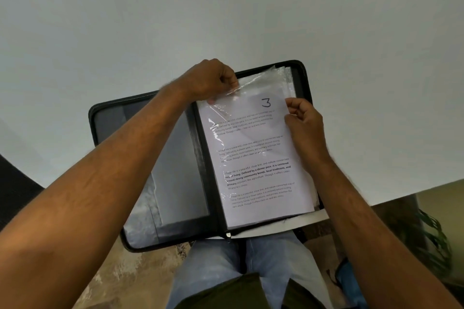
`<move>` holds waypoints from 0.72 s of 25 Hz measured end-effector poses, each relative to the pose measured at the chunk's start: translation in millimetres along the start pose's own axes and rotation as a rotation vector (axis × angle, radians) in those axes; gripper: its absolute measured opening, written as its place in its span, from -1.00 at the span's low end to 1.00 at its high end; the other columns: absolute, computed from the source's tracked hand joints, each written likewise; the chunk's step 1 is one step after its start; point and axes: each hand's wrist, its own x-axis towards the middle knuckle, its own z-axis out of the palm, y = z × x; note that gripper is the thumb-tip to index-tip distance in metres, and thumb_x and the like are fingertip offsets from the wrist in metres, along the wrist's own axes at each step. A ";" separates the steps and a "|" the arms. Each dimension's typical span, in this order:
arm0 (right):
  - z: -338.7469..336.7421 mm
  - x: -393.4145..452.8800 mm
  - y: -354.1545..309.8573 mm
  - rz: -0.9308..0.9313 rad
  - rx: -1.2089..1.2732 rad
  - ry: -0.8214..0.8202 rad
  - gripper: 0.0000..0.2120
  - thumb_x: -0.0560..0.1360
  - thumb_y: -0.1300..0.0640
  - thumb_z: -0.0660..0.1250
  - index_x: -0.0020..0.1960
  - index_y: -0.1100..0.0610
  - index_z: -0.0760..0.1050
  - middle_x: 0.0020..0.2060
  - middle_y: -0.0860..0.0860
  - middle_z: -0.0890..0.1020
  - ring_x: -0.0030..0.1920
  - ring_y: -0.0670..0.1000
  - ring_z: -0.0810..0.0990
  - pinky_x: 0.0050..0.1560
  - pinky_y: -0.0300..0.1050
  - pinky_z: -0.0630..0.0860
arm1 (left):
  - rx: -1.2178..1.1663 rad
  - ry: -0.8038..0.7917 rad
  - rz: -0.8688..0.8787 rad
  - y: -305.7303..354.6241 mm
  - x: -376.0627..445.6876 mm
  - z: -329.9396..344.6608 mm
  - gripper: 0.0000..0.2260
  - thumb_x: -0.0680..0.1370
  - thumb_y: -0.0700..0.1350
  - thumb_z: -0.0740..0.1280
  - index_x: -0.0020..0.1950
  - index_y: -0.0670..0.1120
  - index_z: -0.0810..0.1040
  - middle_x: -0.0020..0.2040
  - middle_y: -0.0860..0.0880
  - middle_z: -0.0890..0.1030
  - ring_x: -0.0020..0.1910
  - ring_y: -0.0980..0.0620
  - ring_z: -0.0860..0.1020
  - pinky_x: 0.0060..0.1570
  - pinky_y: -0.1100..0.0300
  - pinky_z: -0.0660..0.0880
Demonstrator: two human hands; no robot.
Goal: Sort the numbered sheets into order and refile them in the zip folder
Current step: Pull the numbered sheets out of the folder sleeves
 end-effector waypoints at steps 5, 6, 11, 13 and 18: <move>-2.7 3.5 1.2 0.012 0.032 0.017 -0.72 0.56 0.35 0.26 0.17 0.09 0.58 0.02 0.00 0.70 -0.03 -0.04 0.70 -0.11 -0.20 0.63 | 0.092 -0.062 0.050 8.4 3.7 7.3 -0.91 0.56 -0.16 0.48 0.04 -0.01 0.72 -0.03 0.06 0.71 -0.22 0.22 0.57 -0.16 0.22 0.53; -3.4 4.9 1.1 0.013 0.037 0.014 -0.74 0.55 0.35 0.27 0.15 0.10 0.58 0.01 0.02 0.70 -0.02 0.00 0.70 -0.11 -0.19 0.62 | 0.173 -0.063 0.080 11.0 3.8 10.5 -0.93 0.57 -0.17 0.46 -0.06 0.01 0.70 -0.04 0.07 0.69 -0.21 0.23 0.53 -0.14 0.21 0.49; -6.3 7.8 2.6 0.020 0.064 -0.002 -0.75 0.54 0.37 0.27 0.14 0.15 0.57 0.00 0.06 0.70 -0.08 -0.02 0.70 -0.16 -0.20 0.59 | 0.319 0.000 0.122 2.8 3.9 25.7 -0.80 0.58 -0.11 0.44 -0.21 0.06 0.53 -0.11 0.08 0.47 -0.10 0.02 0.49 -0.13 0.12 0.43; -8.4 9.2 3.2 0.029 0.068 -0.014 -0.75 0.56 0.34 0.27 0.18 0.14 0.56 0.01 0.03 0.70 -0.10 -0.08 0.70 -0.17 -0.22 0.60 | 0.231 0.085 0.132 -3.4 6.4 24.9 -0.93 0.58 -0.08 0.45 -0.03 -0.06 0.62 -0.02 0.02 0.54 -0.03 0.00 0.53 0.00 0.04 0.52; -10.8 11.1 9.4 0.058 0.040 -0.040 -0.72 0.61 0.30 0.27 0.26 0.05 0.52 0.05 -0.10 0.68 -0.09 -0.17 0.70 -0.15 -0.26 0.61 | 0.071 0.505 -0.021 -0.2 17.2 5.5 -0.92 0.60 0.02 0.37 -0.07 0.08 0.53 -0.04 0.13 0.56 0.00 0.08 0.51 0.13 0.04 0.30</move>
